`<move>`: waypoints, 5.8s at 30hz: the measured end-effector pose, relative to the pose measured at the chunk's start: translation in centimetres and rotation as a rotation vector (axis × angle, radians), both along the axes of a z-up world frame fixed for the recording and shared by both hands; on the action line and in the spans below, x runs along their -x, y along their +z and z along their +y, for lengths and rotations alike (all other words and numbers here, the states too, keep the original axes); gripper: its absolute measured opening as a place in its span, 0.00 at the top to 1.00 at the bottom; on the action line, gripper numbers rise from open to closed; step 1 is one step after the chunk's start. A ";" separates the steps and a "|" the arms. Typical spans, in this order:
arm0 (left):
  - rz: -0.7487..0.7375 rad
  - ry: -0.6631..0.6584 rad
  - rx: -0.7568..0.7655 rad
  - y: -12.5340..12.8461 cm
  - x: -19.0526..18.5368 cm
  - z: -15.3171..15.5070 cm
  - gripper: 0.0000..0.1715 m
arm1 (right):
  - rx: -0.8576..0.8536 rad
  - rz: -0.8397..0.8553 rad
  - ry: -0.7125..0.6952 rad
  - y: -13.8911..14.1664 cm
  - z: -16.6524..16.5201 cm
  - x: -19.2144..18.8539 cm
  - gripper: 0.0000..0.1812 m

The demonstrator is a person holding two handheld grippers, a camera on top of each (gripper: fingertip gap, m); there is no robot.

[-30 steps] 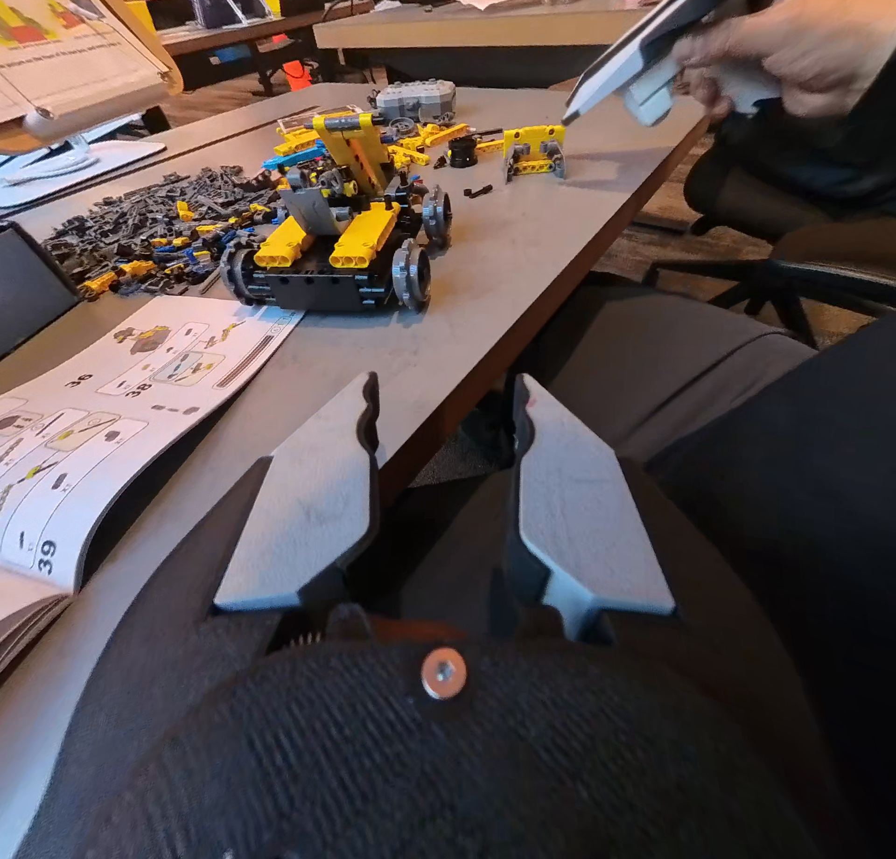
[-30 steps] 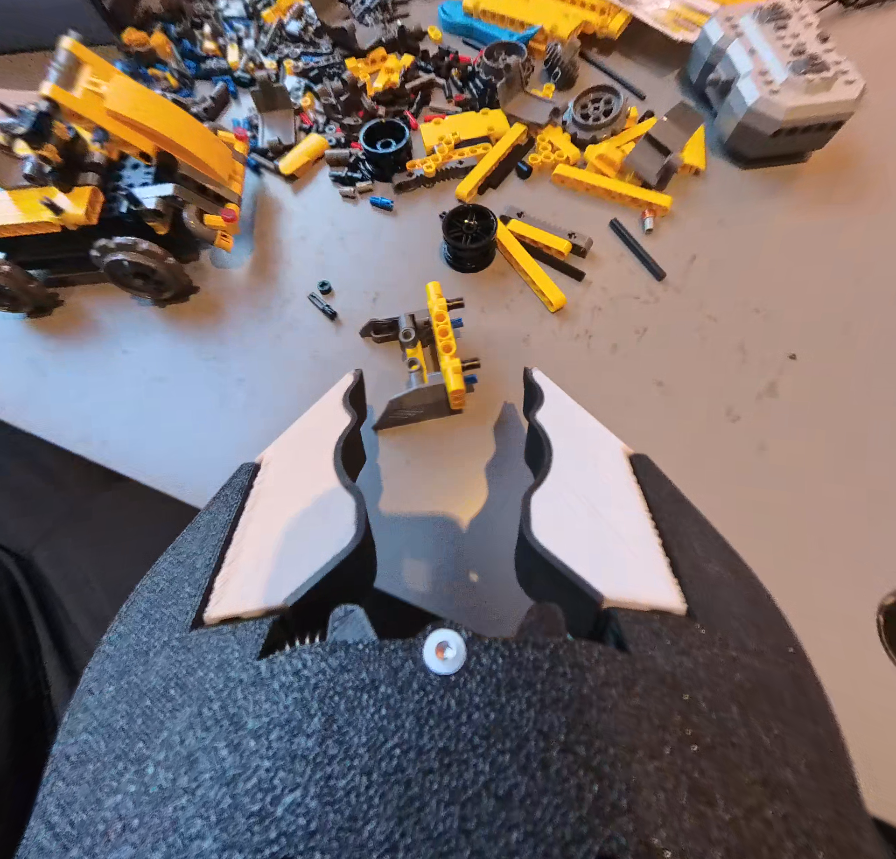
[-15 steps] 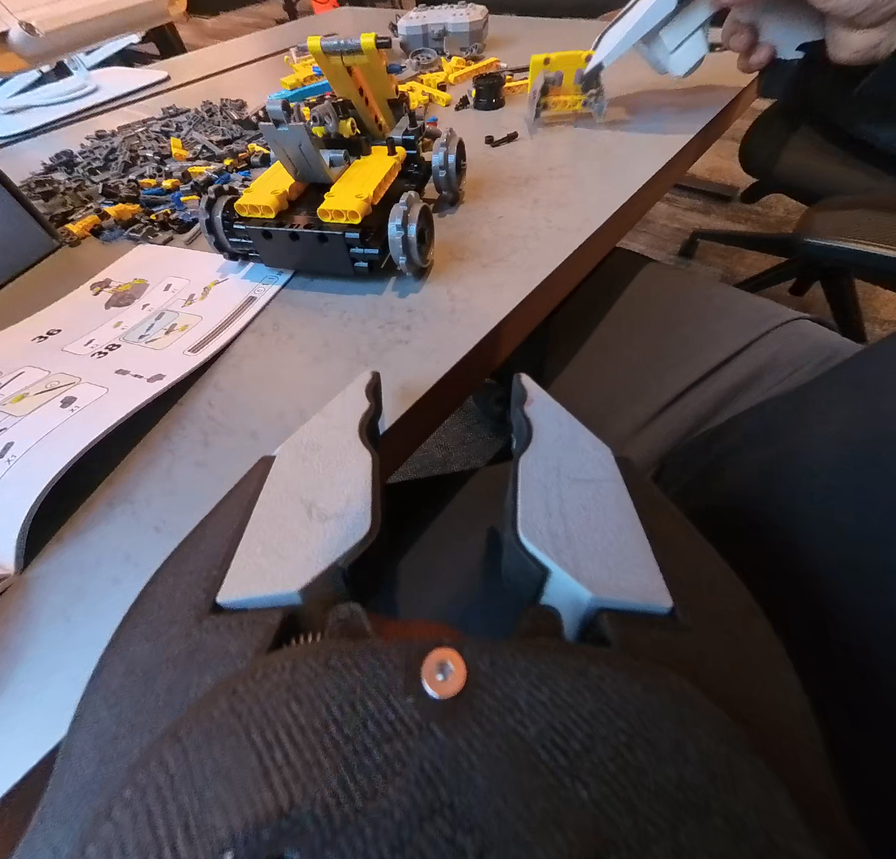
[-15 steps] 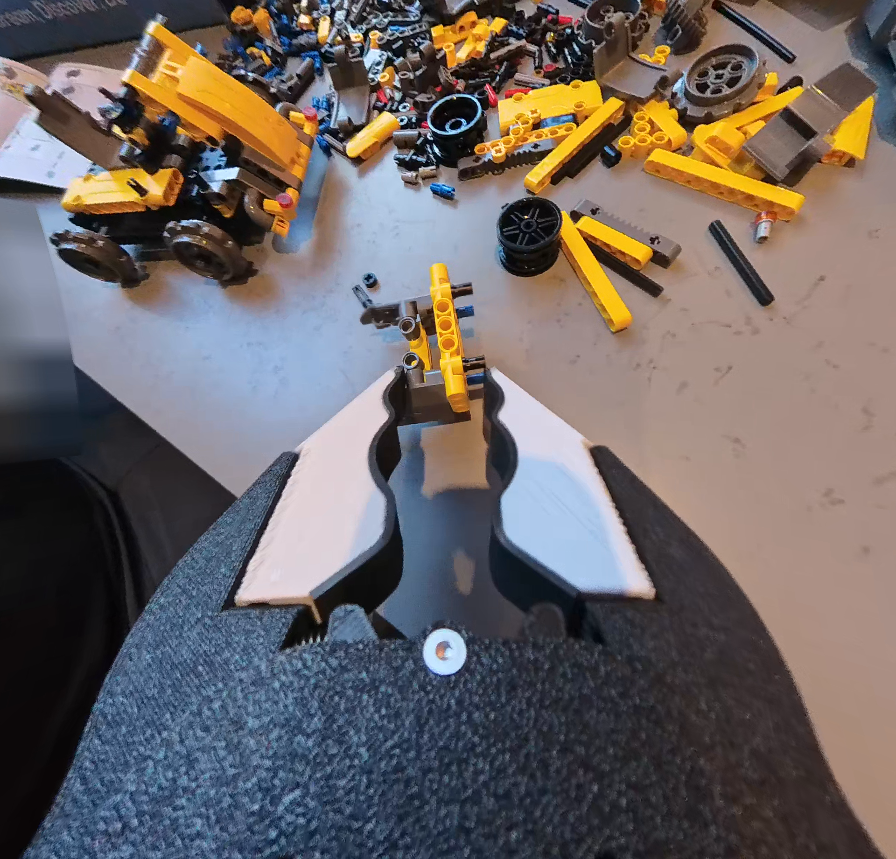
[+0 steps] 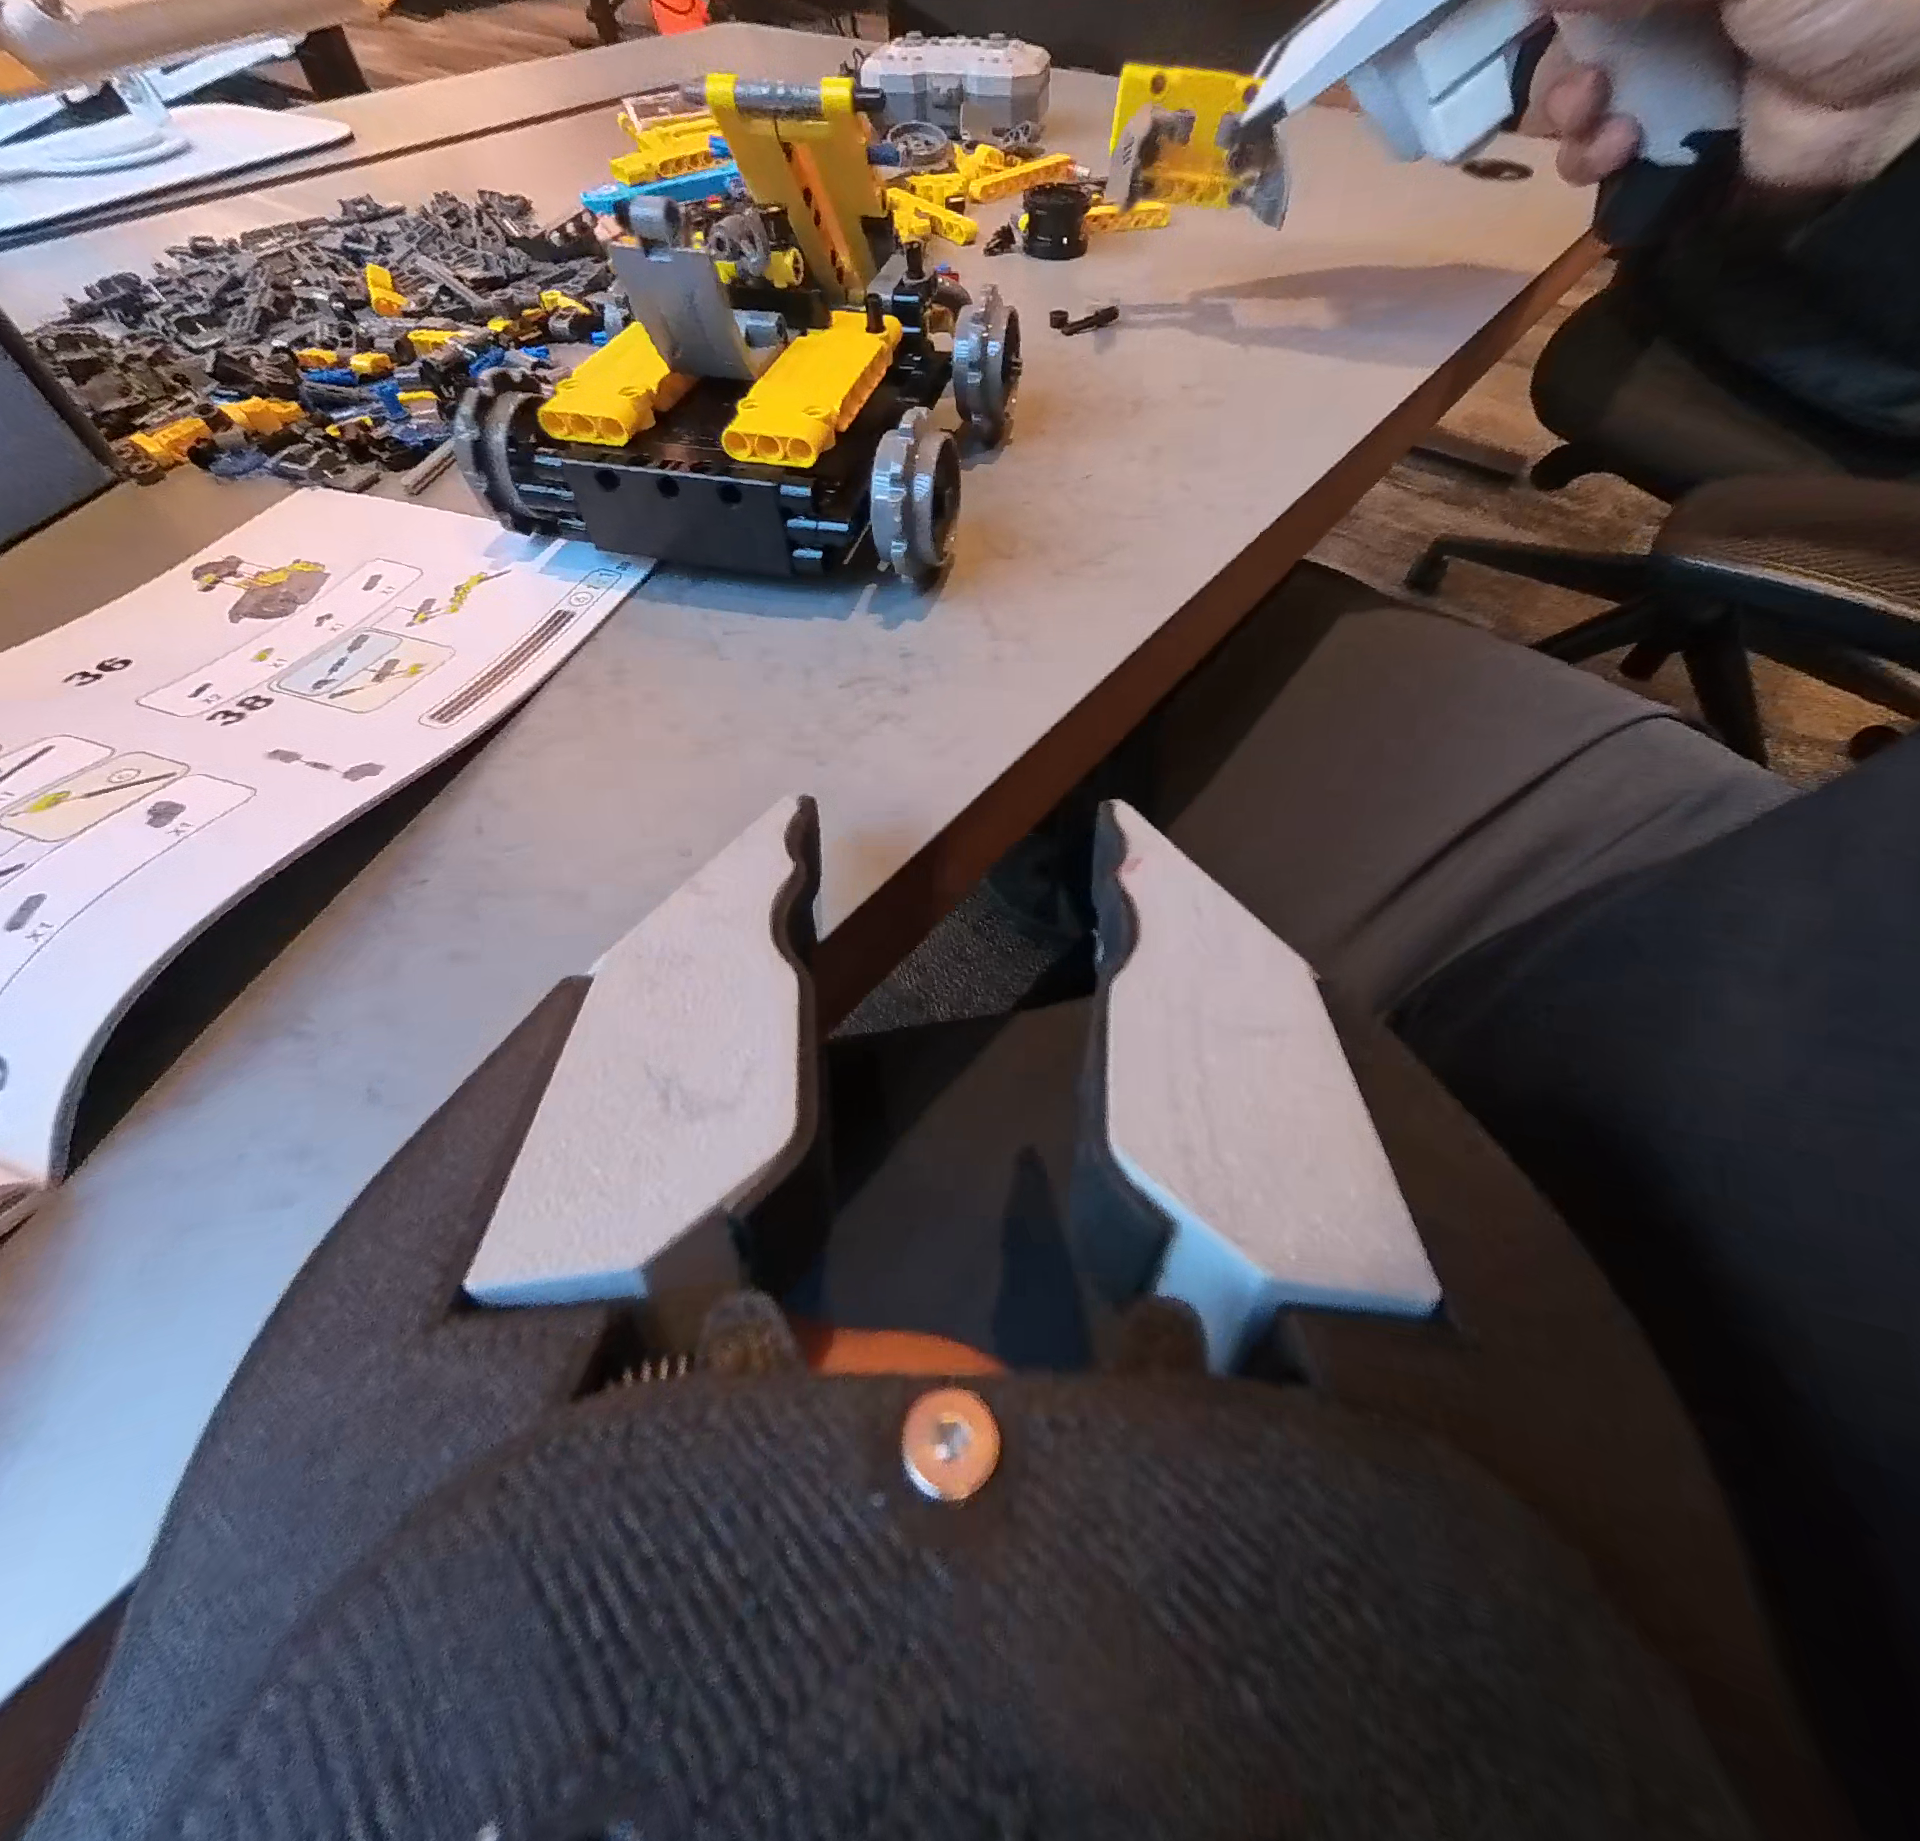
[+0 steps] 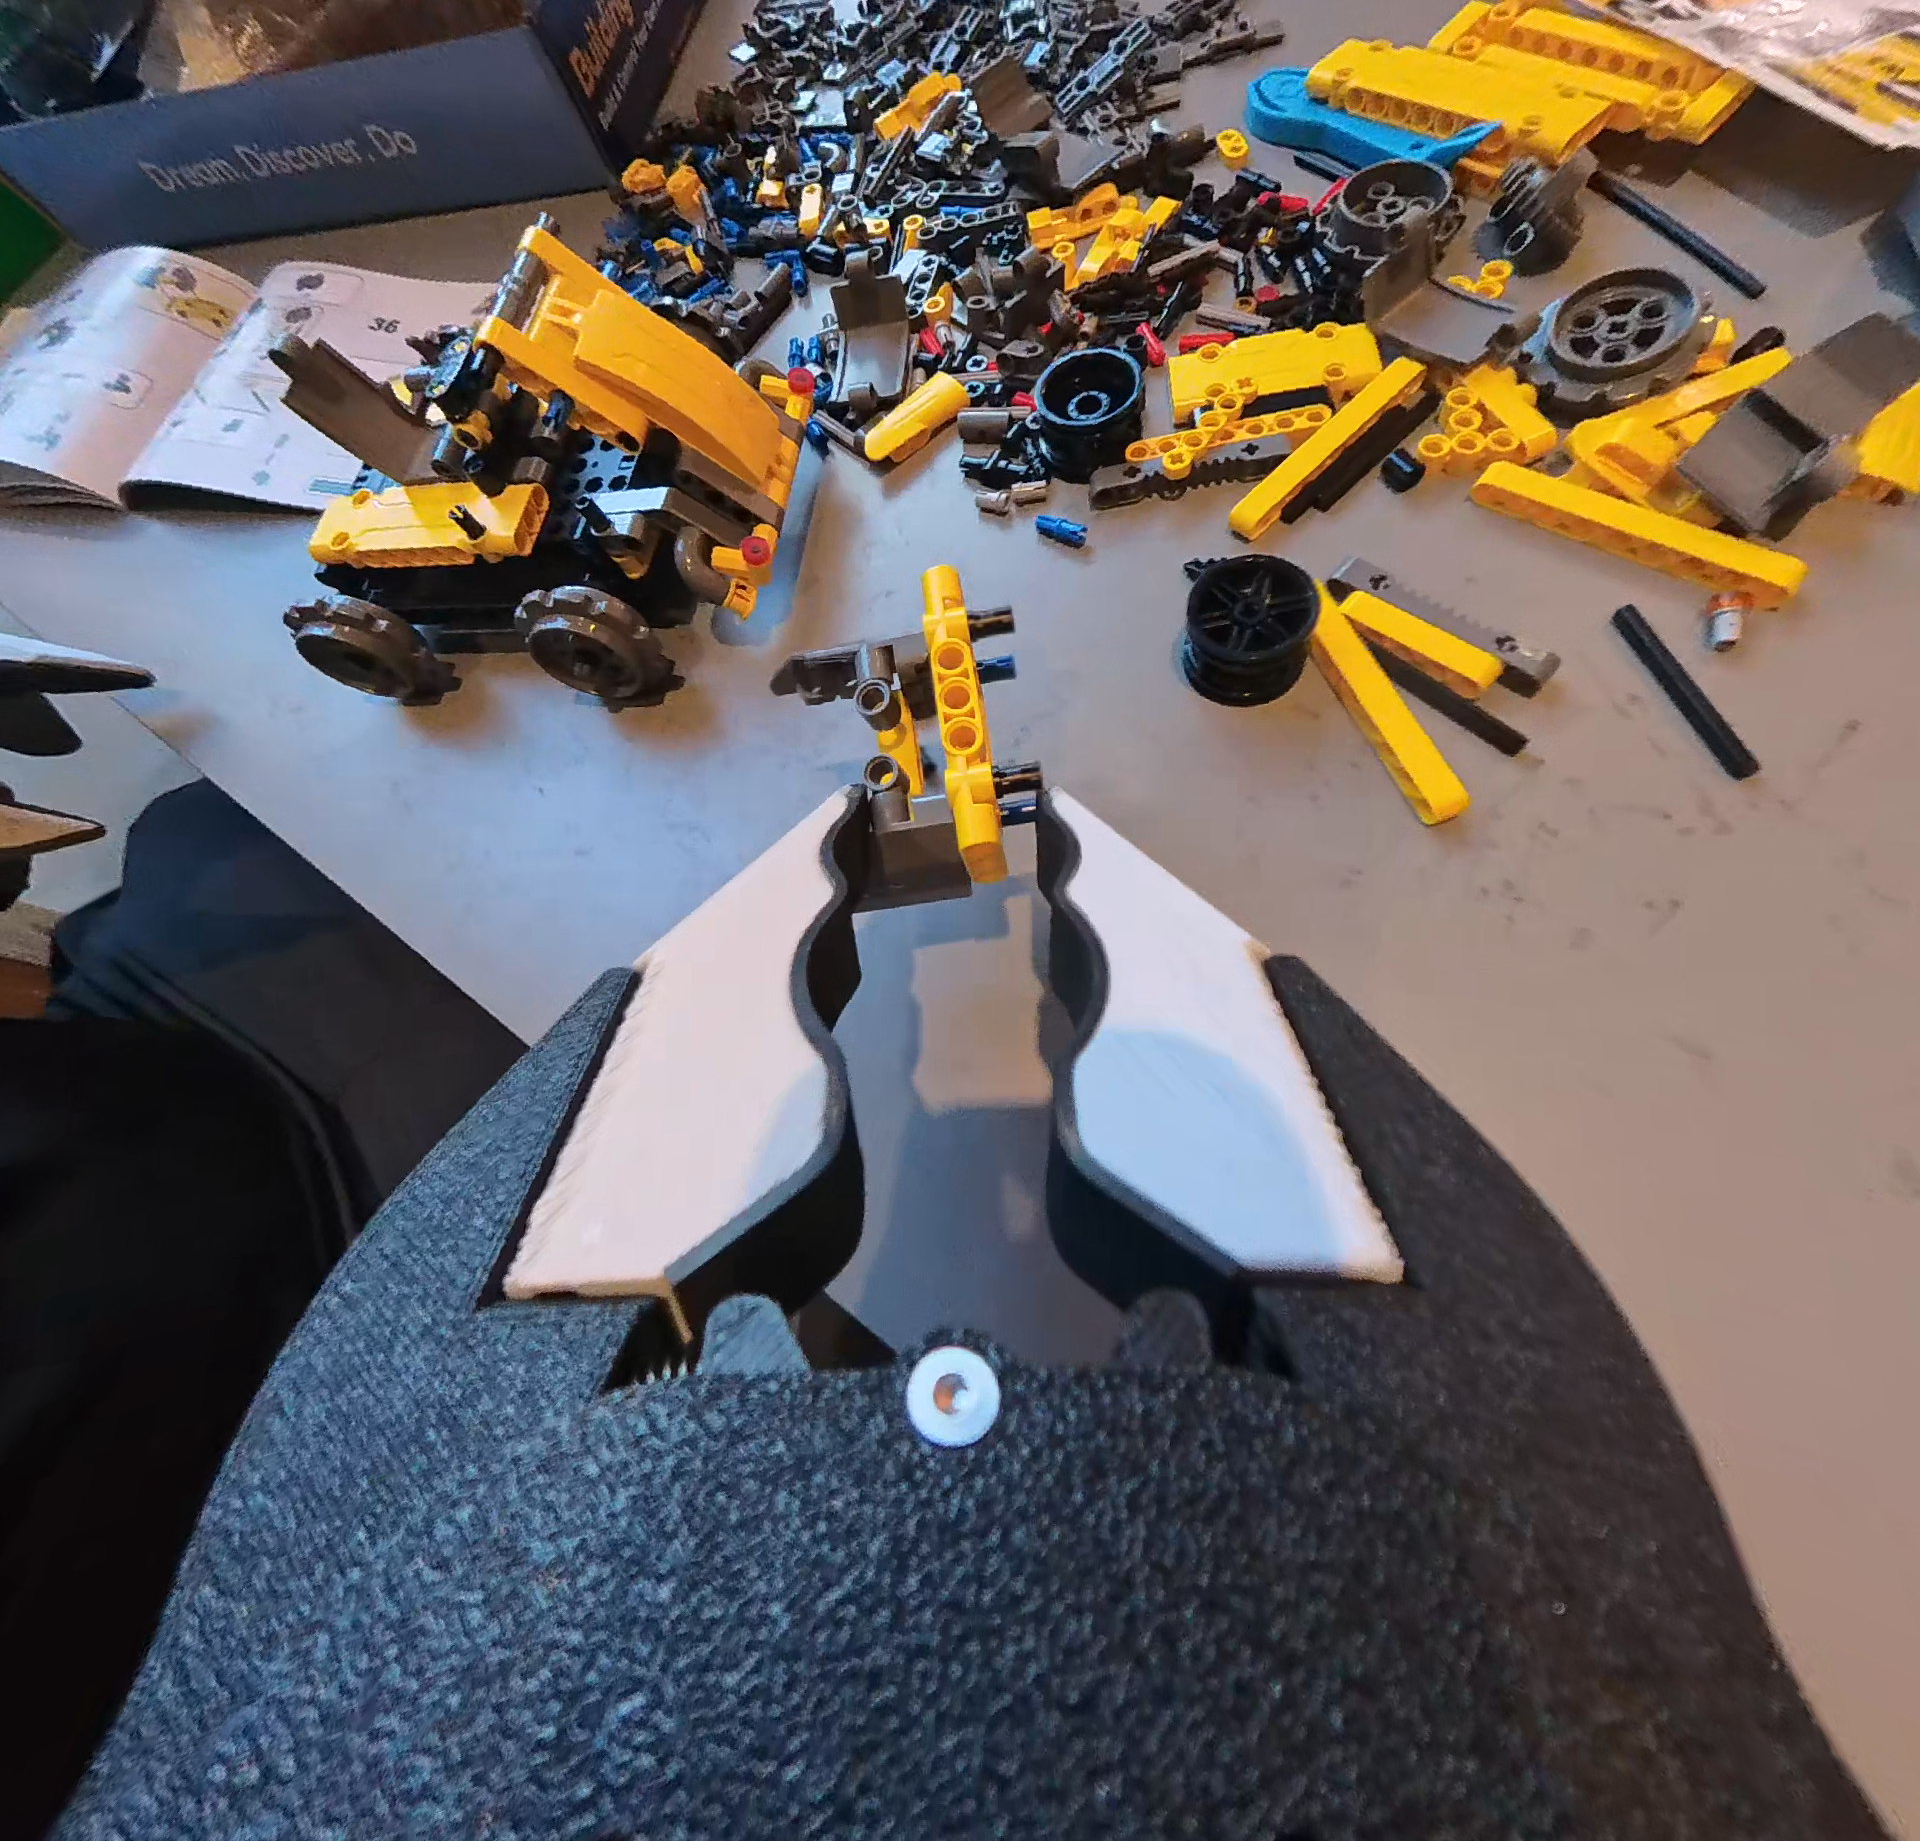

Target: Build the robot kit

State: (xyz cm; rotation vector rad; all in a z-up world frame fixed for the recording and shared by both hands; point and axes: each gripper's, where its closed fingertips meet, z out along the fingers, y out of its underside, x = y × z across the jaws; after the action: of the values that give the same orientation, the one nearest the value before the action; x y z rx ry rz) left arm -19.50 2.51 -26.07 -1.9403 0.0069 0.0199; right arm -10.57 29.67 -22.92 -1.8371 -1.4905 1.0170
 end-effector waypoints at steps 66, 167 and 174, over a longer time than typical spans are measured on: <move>-0.155 -0.011 -0.027 1.2 0.3 -1.3 0.69 | -0.300 0.338 -0.244 4.3 7.4 -0.8 0.72; 0.051 0.184 0.055 -0.2 5.2 -4.4 0.87 | -0.133 -0.418 0.162 -3.3 6.8 5.9 0.74; 0.025 0.182 0.057 -0.4 5.3 -4.5 0.87 | -0.139 -0.447 0.217 -3.6 4.8 5.9 0.84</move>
State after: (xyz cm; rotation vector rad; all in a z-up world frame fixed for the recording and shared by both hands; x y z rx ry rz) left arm -24.81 -1.94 -26.48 -1.9923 -0.1540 0.1666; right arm -16.50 34.46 -26.50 -1.9135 -2.0024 0.5941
